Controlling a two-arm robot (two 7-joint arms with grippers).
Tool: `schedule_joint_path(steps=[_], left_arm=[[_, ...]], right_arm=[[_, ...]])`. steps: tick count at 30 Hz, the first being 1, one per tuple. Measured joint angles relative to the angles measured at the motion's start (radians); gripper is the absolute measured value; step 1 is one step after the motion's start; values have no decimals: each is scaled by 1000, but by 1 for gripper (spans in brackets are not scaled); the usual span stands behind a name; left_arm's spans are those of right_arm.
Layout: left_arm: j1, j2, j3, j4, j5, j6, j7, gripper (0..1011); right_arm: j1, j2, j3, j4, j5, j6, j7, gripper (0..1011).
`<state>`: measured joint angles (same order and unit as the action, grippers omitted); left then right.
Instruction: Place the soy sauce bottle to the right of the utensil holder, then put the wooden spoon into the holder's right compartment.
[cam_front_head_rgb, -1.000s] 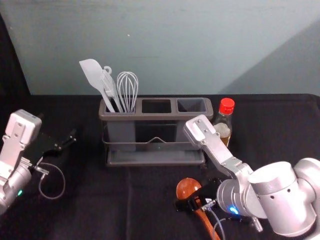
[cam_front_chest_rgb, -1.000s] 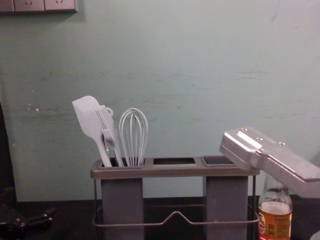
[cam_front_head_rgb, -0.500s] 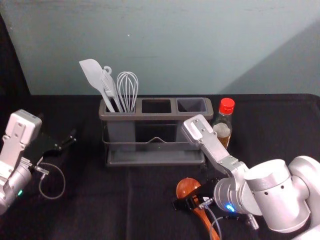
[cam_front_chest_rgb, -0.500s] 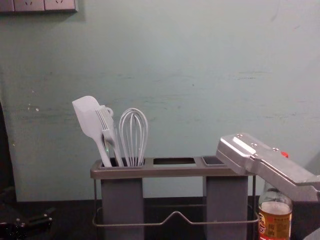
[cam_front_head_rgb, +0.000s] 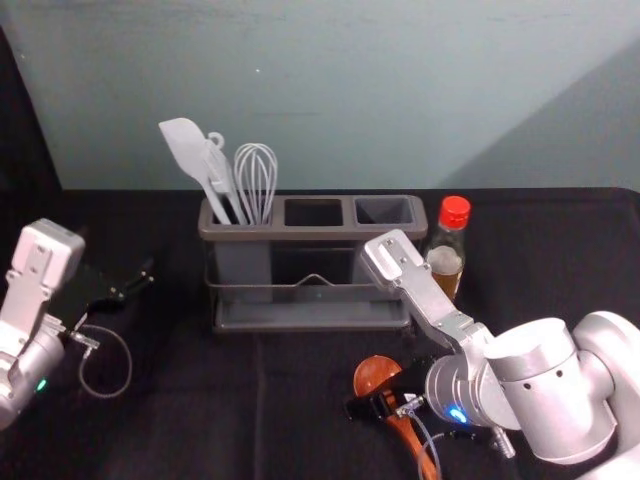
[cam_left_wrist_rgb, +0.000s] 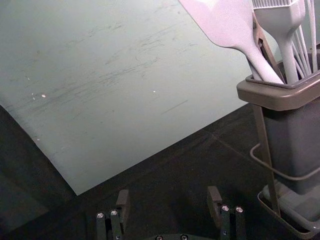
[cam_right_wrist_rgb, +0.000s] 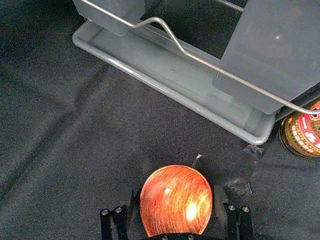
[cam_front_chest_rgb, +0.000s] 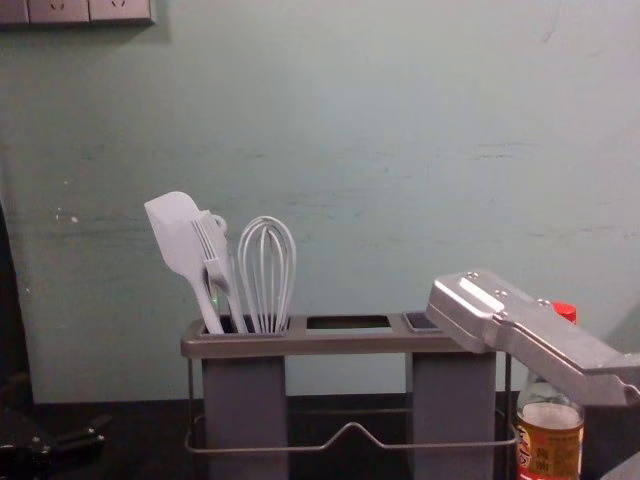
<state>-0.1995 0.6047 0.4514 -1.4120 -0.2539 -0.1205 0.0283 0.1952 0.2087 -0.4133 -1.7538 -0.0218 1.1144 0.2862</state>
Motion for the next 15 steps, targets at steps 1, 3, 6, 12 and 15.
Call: schedule_joint_path(steps=[1, 3, 6, 12, 15], left_arm=[[0, 0, 0, 0, 0, 0, 0, 1011], [0, 0, 0, 0, 0, 0, 0, 1012], [0, 0, 0, 0, 0, 0, 0, 1011], [0, 0, 0, 0, 0, 0, 0, 1011], [0, 0, 0, 0, 0, 0, 0, 1011]], right_arm=[[0, -1, 1, 0, -1, 0, 1, 1002], [0, -3, 2, 2, -7, -1, 5, 1002], [0, -5, 2, 4, -11, -2, 7, 1003], [-1, -10, 8, 7, -24, -4, 15, 1003], [-1, -12, 9, 10, -30, -4, 21, 1003]])
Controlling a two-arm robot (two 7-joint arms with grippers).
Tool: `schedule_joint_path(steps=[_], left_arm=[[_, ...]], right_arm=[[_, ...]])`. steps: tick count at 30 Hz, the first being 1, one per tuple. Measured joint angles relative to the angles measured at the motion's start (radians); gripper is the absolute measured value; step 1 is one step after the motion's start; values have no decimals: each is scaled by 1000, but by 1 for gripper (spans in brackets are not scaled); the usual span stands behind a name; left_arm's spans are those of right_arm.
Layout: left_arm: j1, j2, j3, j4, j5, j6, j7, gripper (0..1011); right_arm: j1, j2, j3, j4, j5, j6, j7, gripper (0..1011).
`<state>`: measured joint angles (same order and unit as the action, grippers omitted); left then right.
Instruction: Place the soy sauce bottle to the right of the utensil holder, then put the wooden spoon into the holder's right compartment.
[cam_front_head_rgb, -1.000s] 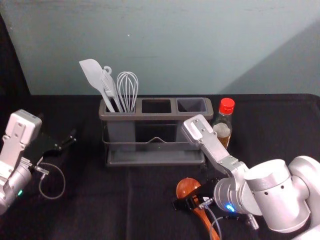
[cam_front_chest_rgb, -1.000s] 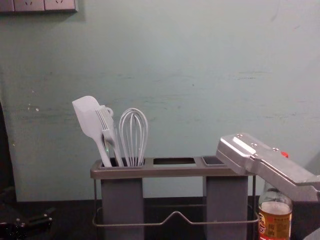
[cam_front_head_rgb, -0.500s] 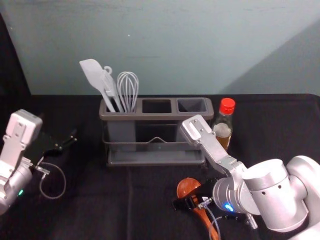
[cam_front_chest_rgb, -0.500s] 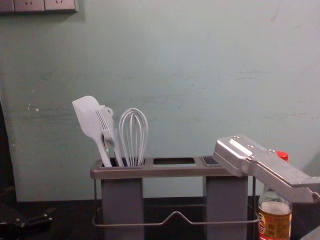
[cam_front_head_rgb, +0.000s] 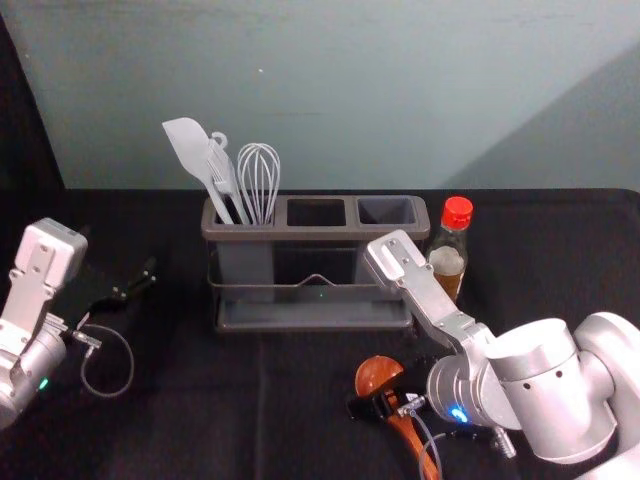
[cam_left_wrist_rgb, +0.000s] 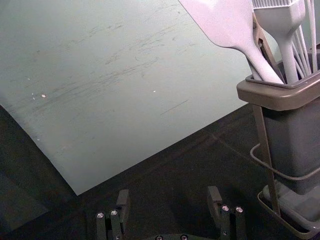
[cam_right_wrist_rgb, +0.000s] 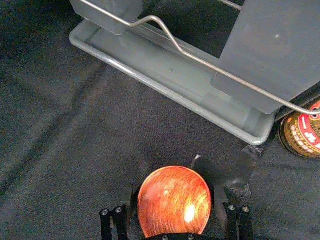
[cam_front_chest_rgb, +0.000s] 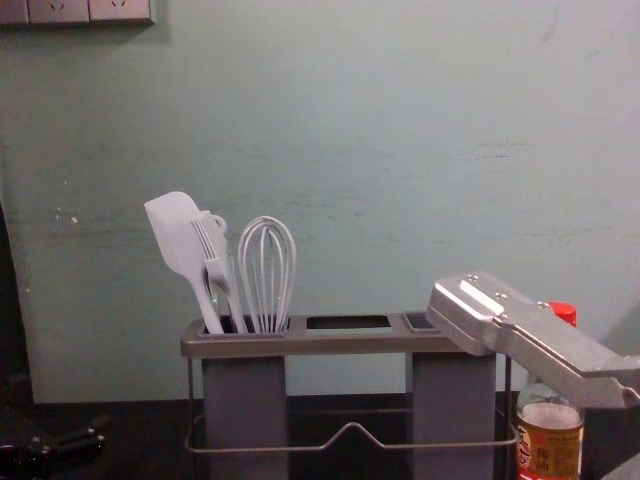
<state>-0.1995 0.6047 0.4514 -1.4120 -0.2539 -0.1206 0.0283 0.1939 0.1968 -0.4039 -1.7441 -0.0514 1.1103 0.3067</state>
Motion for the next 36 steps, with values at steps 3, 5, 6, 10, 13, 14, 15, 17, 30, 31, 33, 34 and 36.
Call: schedule_joint_path(steps=[3, 5, 6, 10, 13, 14, 15, 17, 30, 31, 33, 34, 36], left_arm=[[0, 0, 0, 0, 0, 0, 0, 1012], [0, 0, 0, 0, 0, 0, 0, 1012], [0, 0, 0, 0, 0, 0, 0, 1011], [0, 0, 0, 0, 0, 0, 0, 1012], [0, 0, 0, 0, 0, 0, 0, 1011], [0, 0, 0, 0, 0, 0, 0, 1012], [0, 0, 0, 0, 0, 0, 0, 1011], [0, 0, 0, 0, 0, 0, 0, 1011], [0, 0, 0, 0, 0, 0, 0, 1011], [0, 0, 0, 0, 0, 0, 0, 1011], [0, 0, 0, 0, 0, 0, 0, 1011], [0, 0, 0, 0, 0, 0, 0, 1011], [0, 0, 0, 0, 0, 0, 0, 1012]], right_arm=[[0, -2, 3, 3, -4, -2, 5, 1002], [-1, -3, 5, 4, -8, -4, 9, 1002], [-1, -3, 6, 5, -9, -5, 10, 1002], [-1, -5, 9, 7, -15, -9, 17, 1004], [-3, -8, 14, 8, -18, -15, 24, 993], [-4, -9, 16, 9, -19, -17, 25, 969], [-5, -12, 19, 10, -20, -17, 27, 946], [-6, -15, 23, 11, -22, -17, 30, 917], [-56, 5, 51, -92, -37, -15, 62, 840], [-63, 7, 55, -104, -37, -17, 64, 840], [-78, 11, 66, -132, -35, -22, 71, 840], [-85, 13, 71, -144, -34, -25, 74, 840], [-109, 16, 91, -180, -25, -40, 85, 840]])
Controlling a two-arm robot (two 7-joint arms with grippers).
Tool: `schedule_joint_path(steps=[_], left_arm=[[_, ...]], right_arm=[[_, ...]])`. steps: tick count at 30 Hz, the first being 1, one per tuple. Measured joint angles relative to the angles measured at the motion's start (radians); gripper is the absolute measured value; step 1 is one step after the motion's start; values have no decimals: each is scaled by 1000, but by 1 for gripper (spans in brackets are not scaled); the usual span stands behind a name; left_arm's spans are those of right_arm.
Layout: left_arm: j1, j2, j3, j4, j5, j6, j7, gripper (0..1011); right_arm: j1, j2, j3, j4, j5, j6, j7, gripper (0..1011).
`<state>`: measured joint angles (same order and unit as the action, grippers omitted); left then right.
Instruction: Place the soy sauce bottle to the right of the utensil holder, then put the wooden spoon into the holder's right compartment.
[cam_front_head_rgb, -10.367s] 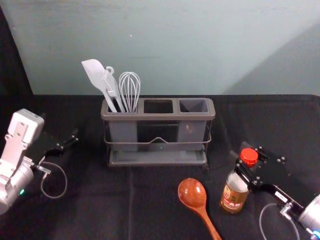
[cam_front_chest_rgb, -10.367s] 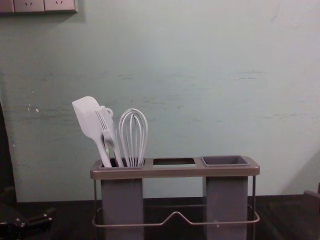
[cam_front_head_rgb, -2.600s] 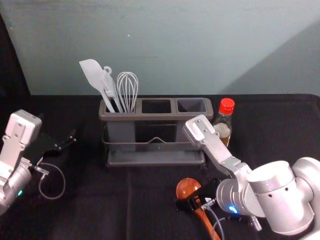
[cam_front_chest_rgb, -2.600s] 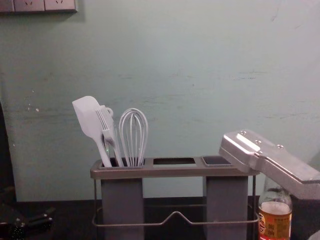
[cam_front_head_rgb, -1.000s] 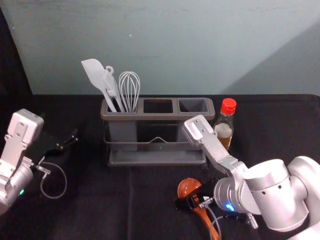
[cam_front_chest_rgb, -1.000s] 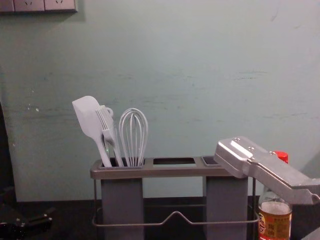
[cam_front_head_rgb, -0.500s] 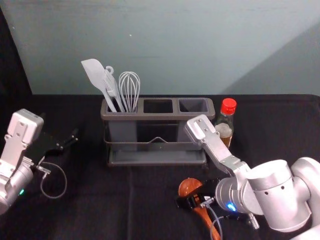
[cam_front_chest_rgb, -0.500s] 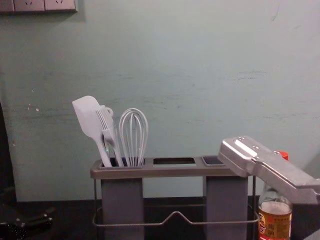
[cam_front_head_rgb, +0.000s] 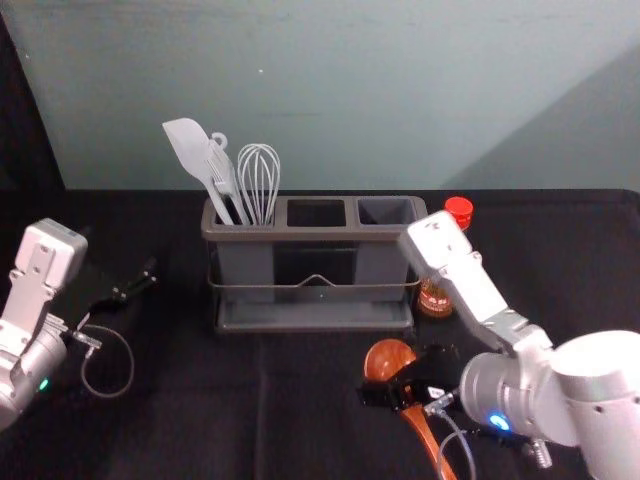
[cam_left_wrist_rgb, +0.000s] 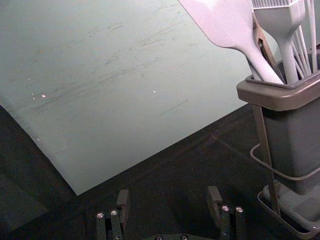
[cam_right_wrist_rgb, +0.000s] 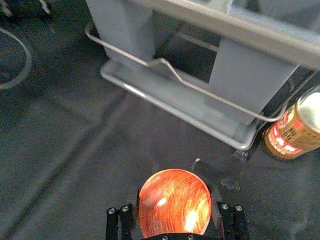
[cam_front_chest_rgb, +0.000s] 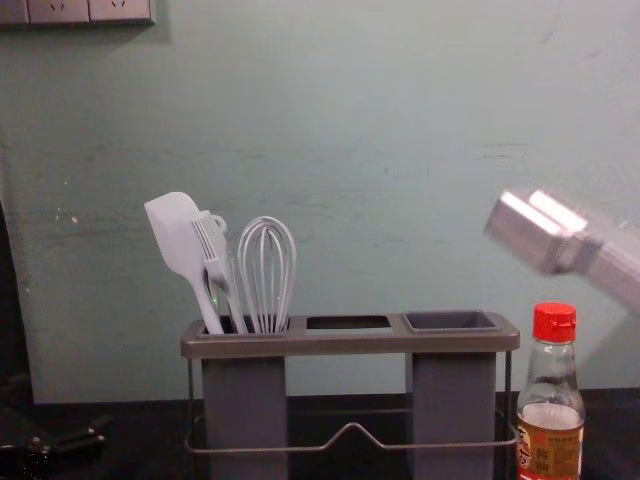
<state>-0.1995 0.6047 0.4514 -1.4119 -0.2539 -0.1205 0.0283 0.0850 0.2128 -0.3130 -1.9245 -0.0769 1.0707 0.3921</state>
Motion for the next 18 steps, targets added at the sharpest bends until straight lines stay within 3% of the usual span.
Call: schedule_joint_path(steps=[4, 6, 9, 10, 12, 14, 18], left_arm=[[0, 0, 0, 0, 0, 0, 0, 1011], [0, 0, 0, 0, 0, 0, 0, 1012], [0, 0, 0, 0, 0, 0, 0, 1011], [0, 0, 0, 0, 0, 0, 0, 1011], [0, 0, 0, 0, 0, 0, 0, 1011], [0, 0, 0, 0, 0, 0, 0, 1012], [0, 0, 0, 0, 0, 0, 0, 1012]], right_arm=[[-46, 8, 36, -62, 20, -46, 24, 840], [-84, 17, 63, -99, 40, -117, 46, 840], [-140, 26, 103, -137, 81, -235, 70, 840], [-167, 34, 119, -150, 99, -307, 81, 839], [-187, 40, 134, -160, 116, -365, 90, 840], [-227, 50, 158, -171, 143, -488, 104, 840], [-274, 60, 195, -174, 194, -659, 133, 839]])
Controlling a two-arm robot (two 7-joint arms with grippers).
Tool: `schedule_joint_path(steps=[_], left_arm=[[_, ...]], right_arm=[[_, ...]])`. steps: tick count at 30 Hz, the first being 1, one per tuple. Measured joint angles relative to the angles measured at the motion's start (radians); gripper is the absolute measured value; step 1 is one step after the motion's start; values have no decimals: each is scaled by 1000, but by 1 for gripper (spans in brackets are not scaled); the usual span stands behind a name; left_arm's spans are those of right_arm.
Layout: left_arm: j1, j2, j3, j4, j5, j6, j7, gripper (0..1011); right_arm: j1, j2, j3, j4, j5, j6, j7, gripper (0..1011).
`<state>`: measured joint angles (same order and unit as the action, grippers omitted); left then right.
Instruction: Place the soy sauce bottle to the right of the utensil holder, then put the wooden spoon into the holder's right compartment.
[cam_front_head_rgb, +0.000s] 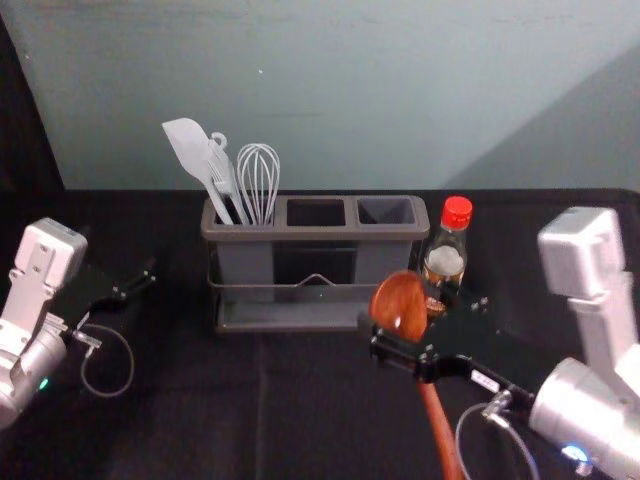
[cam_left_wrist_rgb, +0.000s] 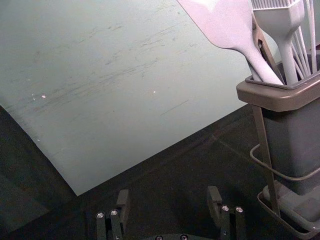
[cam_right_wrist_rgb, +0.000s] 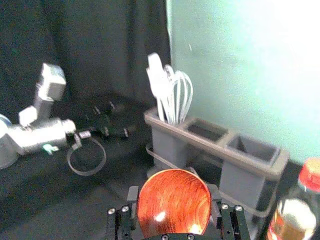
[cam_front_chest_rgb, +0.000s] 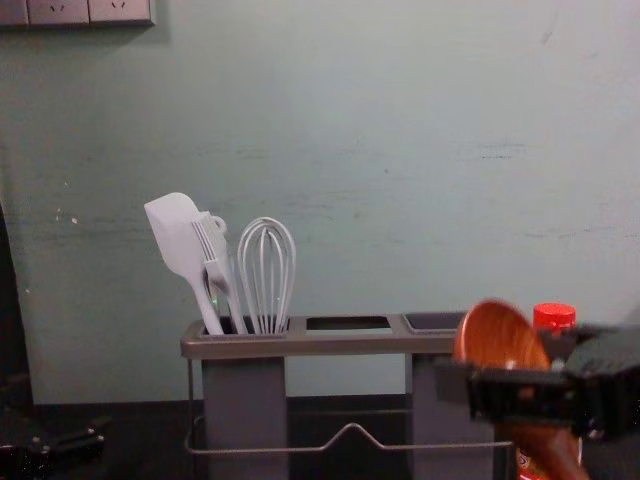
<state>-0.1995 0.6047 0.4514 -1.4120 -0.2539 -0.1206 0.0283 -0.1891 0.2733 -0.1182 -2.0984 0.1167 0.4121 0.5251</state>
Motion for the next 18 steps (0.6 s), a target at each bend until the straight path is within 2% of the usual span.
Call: schedule_joint_path(steps=[1, 2, 3, 5, 7, 12, 18], left_arm=[[0, 0, 0, 0, 0, 0, 0, 1011], [0, 0, 0, 0, 0, 0, 0, 1011], [0, 0, 0, 0, 0, 0, 0, 1012], [0, 0, 0, 0, 0, 0, 0, 1011], [0, 0, 0, 0, 0, 0, 0, 1012], [0, 0, 0, 0, 0, 0, 0, 1011], [0, 0, 0, 0, 0, 0, 0, 1011]], right_arm=[[-8, 7, 10, 1, 17, -45, 15, 839], [-8, 7, 10, 1, 17, -45, 15, 840], [-19, 15, 21, 6, 36, -91, 32, 840], [-27, 22, 30, 12, 55, -137, 49, 840], [-43, 31, 47, 25, 88, -223, 73, 840], [-57, 41, 62, 38, 118, -285, 88, 840], [-59, 43, 63, 40, 121, -290, 89, 840]])
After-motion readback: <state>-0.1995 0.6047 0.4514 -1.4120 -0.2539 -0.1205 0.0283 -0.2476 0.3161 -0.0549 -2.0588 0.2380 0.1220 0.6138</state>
